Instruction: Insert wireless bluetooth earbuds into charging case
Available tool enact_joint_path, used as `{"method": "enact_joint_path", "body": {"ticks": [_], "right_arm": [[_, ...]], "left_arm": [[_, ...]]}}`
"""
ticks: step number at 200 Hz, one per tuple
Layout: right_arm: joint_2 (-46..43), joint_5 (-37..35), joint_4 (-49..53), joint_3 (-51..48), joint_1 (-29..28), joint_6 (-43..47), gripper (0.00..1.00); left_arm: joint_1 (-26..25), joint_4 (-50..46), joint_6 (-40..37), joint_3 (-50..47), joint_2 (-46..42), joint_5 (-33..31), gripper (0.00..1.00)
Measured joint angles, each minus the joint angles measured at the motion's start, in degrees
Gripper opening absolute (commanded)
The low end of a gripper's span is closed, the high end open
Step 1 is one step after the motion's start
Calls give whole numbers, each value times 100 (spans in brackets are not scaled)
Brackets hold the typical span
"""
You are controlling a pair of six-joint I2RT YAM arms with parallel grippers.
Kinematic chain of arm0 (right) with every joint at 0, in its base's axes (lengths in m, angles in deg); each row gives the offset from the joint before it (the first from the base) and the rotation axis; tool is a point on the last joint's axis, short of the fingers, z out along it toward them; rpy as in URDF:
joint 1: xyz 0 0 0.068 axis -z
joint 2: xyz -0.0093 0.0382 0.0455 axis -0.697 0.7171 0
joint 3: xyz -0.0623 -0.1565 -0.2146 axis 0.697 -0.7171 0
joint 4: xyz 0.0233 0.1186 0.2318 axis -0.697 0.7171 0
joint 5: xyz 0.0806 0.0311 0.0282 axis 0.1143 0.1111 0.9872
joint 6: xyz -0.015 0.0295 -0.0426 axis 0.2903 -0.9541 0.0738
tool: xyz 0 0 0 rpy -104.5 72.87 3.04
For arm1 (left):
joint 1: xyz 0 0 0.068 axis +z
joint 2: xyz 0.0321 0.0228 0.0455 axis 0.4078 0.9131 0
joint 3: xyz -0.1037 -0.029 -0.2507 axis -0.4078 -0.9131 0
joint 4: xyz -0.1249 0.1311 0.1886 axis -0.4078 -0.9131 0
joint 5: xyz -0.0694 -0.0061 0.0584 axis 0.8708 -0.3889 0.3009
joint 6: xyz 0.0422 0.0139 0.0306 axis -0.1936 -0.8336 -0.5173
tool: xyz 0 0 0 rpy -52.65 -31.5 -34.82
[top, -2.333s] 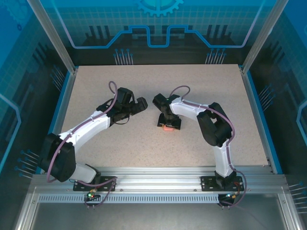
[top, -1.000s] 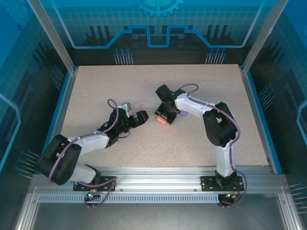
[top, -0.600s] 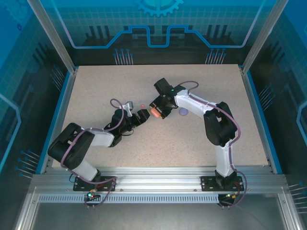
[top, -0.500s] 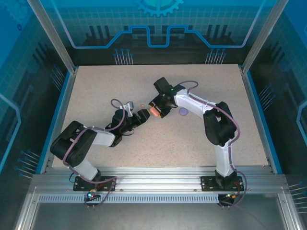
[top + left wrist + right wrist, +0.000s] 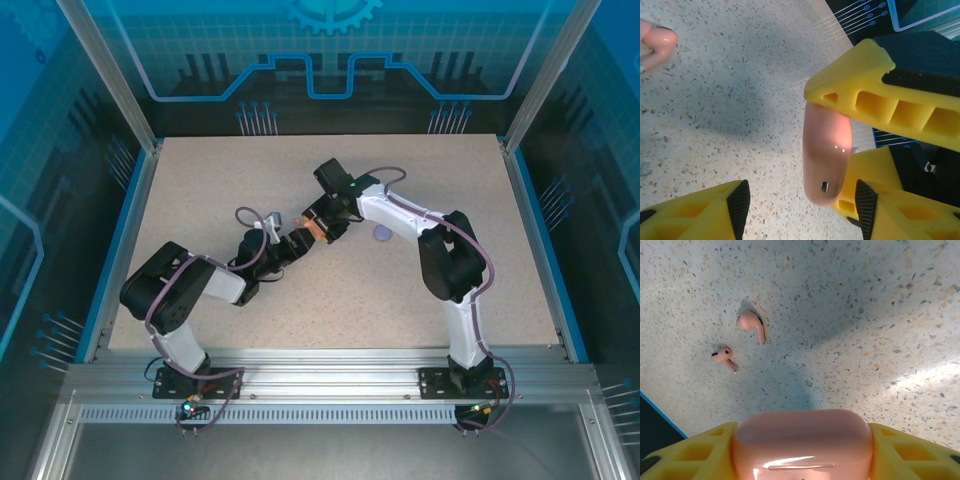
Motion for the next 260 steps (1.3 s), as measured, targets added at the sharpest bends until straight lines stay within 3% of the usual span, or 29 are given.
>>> {"method": "enact_joint_path", "body": {"ticks": [36, 81, 174, 228, 260], "right_arm": [[42, 24, -22, 0, -2, 0, 53], [55, 44, -28, 0, -11, 0, 53], [66, 107, -63, 0, -59, 0, 53], [103, 122, -94, 0, -70, 0, 53], [109, 101, -98, 0, -70, -17, 53]], "left_arm": [[0, 57, 0, 120, 85, -2, 53], [0, 98, -2, 227, 155, -9, 39], [0, 107, 0, 238, 243, -15, 36], [0, 122, 46, 280, 326, -2, 24], [0, 142, 96, 280, 345, -2, 10]]}}
